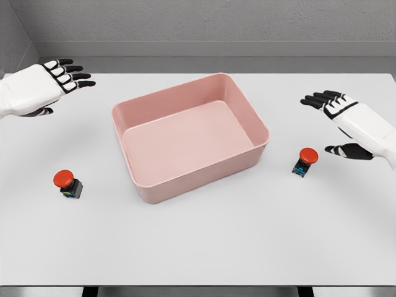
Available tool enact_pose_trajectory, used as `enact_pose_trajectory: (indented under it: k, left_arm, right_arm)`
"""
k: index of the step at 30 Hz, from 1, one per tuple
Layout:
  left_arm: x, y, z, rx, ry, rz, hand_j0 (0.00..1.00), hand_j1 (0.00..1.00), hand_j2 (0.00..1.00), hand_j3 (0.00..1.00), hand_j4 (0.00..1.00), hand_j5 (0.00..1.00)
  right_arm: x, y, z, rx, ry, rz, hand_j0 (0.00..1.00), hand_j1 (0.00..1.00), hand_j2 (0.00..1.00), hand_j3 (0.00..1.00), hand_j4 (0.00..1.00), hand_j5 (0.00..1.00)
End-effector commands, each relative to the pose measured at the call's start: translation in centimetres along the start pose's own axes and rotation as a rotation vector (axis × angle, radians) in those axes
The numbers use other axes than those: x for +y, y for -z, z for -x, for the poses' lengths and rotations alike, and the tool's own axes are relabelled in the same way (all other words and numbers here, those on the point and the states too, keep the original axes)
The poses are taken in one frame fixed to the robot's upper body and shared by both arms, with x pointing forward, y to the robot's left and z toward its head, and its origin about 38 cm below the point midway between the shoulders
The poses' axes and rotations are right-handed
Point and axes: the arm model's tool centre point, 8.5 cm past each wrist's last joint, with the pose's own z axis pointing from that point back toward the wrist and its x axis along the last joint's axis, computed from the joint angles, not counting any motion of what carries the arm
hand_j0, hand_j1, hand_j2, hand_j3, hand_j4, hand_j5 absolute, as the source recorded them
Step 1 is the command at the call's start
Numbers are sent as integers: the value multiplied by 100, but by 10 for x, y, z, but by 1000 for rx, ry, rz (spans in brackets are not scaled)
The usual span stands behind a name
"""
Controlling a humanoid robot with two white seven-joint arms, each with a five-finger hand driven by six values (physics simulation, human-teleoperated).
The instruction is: Put the industrial switch in the basket with both arms
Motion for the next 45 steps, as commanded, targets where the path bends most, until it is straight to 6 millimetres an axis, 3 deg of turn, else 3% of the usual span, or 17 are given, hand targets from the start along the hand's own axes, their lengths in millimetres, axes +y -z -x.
enact_pose_trajectory:
  k: [1, 7, 9, 11, 14, 17, 22, 25, 32, 45]
  left_arm:
    - [1, -1, 1, 2, -5, -3, 100, 100, 100, 100, 100, 100]
    - [0, -11, -3, -17, 9, 29, 100, 100, 100, 100, 100, 100]
    - [2, -26, -13, -53, 18, 60, 100, 100, 100, 100, 100, 100]
    - [-2, -42, -10, -37, -22, 81, 100, 100, 100, 100, 100, 100]
    - [-3, -66, -1, -5, -43, 121, 100, 100, 100, 100, 100, 100]
    - [-3, -82, -2, -9, -27, 169, 100, 100, 100, 100, 100, 100]
    - [-17, -76, -42, -118, -59, 194, 100, 100, 100, 100, 100, 100]
    - [-24, -75, -53, -148, -65, 234, 100, 100, 100, 100, 100, 100]
    - [-40, -68, -76, -198, -83, 253, 100, 100, 100, 100, 100, 100]
    - [-48, -66, -85, -228, -76, 329, 100, 100, 100, 100, 100, 100]
  right_arm:
    - [1, 0, 0, 0, 4, -3, 100, 100, 100, 100, 100, 100]
    - [-1, -6, 10, 27, -11, -28, 100, 100, 100, 100, 100, 100]
    - [-1, -9, 11, 30, -31, -87, 100, 100, 100, 100, 100, 100]
    - [4, -8, 17, 77, -34, -191, 100, 100, 100, 100, 100, 100]
    - [9, 1, 14, 67, -31, -217, 100, 100, 100, 100, 100, 100]
    - [9, 5, 26, 91, -31, -223, 100, 100, 100, 100, 100, 100]
    - [25, 21, 10, 26, -30, -321, 100, 100, 100, 100, 100, 100]
    - [35, 29, 2, -8, -23, -349, 100, 100, 100, 100, 100, 100]
    - [40, 28, 7, 26, -16, -394, 100, 100, 100, 100, 100, 100]
    - [37, 28, 13, 81, -23, -620, 99, 99, 99, 99, 99, 99]
